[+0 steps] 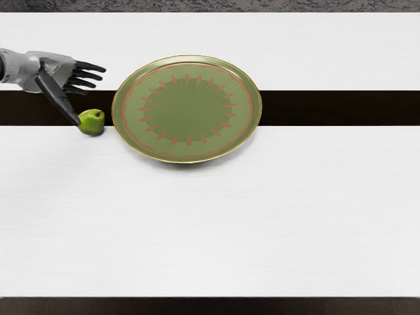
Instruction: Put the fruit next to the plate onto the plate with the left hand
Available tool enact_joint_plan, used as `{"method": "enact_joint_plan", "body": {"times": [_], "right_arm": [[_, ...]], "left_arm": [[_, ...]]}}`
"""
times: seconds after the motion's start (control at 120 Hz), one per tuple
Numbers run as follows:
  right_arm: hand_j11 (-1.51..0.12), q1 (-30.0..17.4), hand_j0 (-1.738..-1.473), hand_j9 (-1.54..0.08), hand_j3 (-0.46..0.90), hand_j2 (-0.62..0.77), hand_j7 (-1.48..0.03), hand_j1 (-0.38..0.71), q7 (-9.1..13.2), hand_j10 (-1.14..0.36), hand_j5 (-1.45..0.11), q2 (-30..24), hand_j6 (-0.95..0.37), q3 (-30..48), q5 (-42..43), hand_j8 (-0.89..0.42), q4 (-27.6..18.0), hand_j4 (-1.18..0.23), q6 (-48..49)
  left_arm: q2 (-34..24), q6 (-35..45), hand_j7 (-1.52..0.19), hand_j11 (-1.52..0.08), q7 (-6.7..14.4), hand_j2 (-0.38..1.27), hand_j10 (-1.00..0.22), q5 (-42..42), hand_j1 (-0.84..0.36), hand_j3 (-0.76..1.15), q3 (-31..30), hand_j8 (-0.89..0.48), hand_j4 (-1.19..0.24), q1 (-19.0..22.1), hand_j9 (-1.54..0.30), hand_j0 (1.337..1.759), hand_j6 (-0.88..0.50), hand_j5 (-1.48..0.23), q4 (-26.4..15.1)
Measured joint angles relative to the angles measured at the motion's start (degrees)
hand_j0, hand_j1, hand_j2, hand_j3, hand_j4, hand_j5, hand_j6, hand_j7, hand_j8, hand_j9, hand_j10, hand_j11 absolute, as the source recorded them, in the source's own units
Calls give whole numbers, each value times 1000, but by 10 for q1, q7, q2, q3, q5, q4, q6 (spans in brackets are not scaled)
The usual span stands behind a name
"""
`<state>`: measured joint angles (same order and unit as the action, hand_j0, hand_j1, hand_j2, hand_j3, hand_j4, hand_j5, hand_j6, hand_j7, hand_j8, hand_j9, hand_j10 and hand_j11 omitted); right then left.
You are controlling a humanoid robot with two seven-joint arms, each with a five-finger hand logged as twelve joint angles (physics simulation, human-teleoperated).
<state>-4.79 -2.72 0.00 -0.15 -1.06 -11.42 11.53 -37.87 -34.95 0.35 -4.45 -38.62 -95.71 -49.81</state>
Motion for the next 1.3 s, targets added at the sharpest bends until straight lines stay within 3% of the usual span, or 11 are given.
{"method": "enact_joint_plan", "body": {"times": [0.342,0.425,0.475,0.525,0.7,0.917,1.05,1.3], "right_arm": [[-18,-4,-1658,-18,0,-3,-18,-333,0,-14,-18,0,-14,2,-2,-14,-2,-14,-3],[-18,-4,-1658,-18,0,-3,-18,-332,0,-14,-18,0,-14,2,-2,-14,-2,-14,-4],[-18,-4,-1658,-18,0,-3,-18,-332,0,-14,-18,0,-14,2,-2,-14,-2,-14,-4],[-18,-4,-1658,-18,0,-3,-18,-333,0,-14,-18,0,-14,2,-2,-14,-2,-14,-4],[-18,-4,-1658,-18,0,-3,-18,-333,0,-14,-18,0,-14,2,-2,-14,-2,-14,-4],[-18,-4,-1658,-18,0,-3,-18,-333,0,-14,-18,0,-13,2,-2,-14,-2,-14,-4],[-18,-4,-1658,-18,0,-3,-18,-333,0,-14,-18,0,-13,2,-2,-14,-2,-14,-4],[-18,-4,-1658,-18,0,-3,-18,-332,0,-14,-18,0,-14,2,-2,-14,-2,-14,-4]], "left_arm": [[4,0,-15,-14,2,2,-12,17,336,0,-2,-12,-12,-3,-14,1658,-13,-15,17],[55,-1,-14,-14,2,3,-11,42,337,0,-19,-12,-12,-29,-14,1658,-12,-14,34],[98,-1,-14,-14,2,3,-11,47,337,0,-60,-11,-11,-60,-14,1658,-12,-14,39],[130,5,-14,-13,2,2,-11,44,337,0,-100,-11,-11,-61,-13,1658,-12,-14,41],[226,241,-14,-14,3,2,-12,-21,336,0,-252,-12,-12,-63,-14,1658,-12,-14,6],[297,369,-14,-14,31,2,-12,-86,336,0,-367,-12,-12,-63,-14,1658,-13,-15,-11],[296,389,-14,-14,36,2,-11,-88,337,0,-379,-12,-11,-36,-14,1658,-12,-14,-15],[279,403,-16,-16,36,3,-13,-22,335,0,-324,-13,-13,15,-16,1658,-13,-16,-12]]}}
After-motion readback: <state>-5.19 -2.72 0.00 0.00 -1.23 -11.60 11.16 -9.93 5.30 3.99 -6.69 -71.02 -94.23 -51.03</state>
